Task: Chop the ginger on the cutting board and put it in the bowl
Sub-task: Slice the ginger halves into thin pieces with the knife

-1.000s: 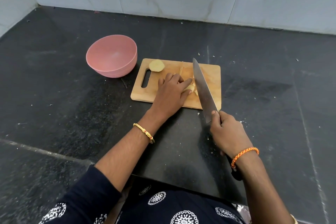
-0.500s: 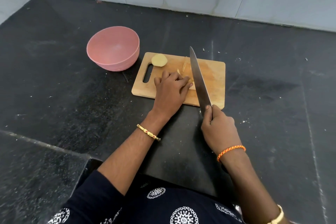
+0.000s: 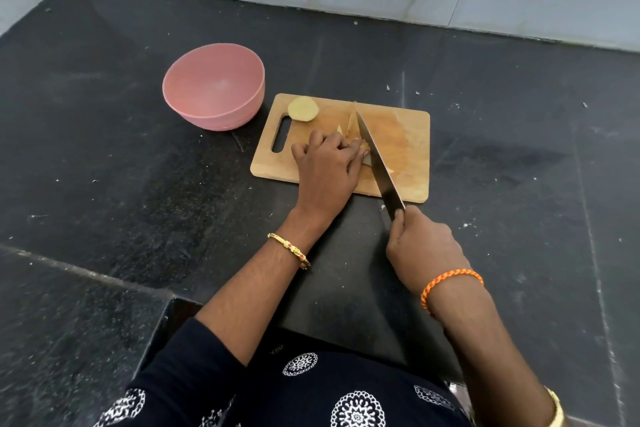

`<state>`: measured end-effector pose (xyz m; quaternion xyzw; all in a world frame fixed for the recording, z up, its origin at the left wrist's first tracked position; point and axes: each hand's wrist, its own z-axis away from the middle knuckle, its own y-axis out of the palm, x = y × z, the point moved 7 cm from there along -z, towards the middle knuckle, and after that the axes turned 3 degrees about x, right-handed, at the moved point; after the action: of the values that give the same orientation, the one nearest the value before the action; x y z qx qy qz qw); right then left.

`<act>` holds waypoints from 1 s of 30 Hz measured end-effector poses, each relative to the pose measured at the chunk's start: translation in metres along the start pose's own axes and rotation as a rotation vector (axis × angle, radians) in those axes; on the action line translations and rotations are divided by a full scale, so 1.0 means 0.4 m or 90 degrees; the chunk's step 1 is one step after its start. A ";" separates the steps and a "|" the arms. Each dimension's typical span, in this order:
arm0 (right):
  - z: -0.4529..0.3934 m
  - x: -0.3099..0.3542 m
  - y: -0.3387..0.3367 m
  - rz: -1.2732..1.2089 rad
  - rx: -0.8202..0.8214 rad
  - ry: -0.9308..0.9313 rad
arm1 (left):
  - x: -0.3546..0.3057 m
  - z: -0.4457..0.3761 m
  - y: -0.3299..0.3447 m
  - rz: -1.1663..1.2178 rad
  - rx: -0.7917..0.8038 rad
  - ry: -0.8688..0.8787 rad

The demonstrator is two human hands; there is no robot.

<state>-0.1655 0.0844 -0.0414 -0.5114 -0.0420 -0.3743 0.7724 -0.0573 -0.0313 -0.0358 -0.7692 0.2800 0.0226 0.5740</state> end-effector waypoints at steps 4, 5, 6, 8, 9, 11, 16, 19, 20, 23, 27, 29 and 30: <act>0.037 -0.041 -0.018 -0.016 -0.003 -0.008 | 0.007 -0.004 -0.003 0.030 0.014 -0.031; 0.044 -0.046 -0.022 -0.030 -0.018 -0.014 | 0.007 -0.005 -0.004 0.036 0.018 -0.031; 0.049 -0.049 -0.026 -0.048 -0.036 -0.019 | 0.007 -0.005 -0.005 0.035 0.023 -0.029; 0.045 -0.048 -0.028 -0.084 -0.059 -0.028 | 0.005 -0.003 -0.005 0.023 0.033 -0.025; 0.040 -0.041 -0.028 -0.096 -0.066 -0.037 | 0.003 -0.002 -0.004 0.015 0.039 -0.021; 0.027 -0.022 -0.024 -0.106 -0.080 -0.057 | -0.004 0.001 -0.004 0.001 0.048 -0.012; 0.001 0.006 -0.008 -0.123 -0.107 -0.079 | -0.009 0.010 -0.002 -0.018 0.092 0.003; -0.007 0.009 -0.011 -0.121 -0.118 -0.082 | -0.005 0.006 -0.003 0.002 0.111 0.008; -0.009 0.010 -0.013 -0.119 -0.122 -0.085 | -0.003 0.003 -0.003 0.010 0.115 0.007; -0.012 0.013 -0.020 -0.110 -0.127 -0.095 | 0.000 -0.001 -0.002 0.023 0.114 -0.005; -0.014 0.016 -0.020 -0.096 -0.128 -0.101 | 0.002 -0.002 -0.005 0.037 0.100 -0.025; -0.018 0.016 -0.017 -0.090 -0.124 -0.099 | 0.003 -0.003 -0.006 0.052 0.090 -0.031; -0.020 0.017 -0.017 -0.087 -0.122 -0.097 | 0.003 -0.003 -0.008 0.057 0.086 -0.031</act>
<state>-0.1673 0.0728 -0.0371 -0.6060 -0.0991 -0.3881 0.6873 -0.0553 -0.0323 -0.0330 -0.7148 0.3008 0.0481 0.6295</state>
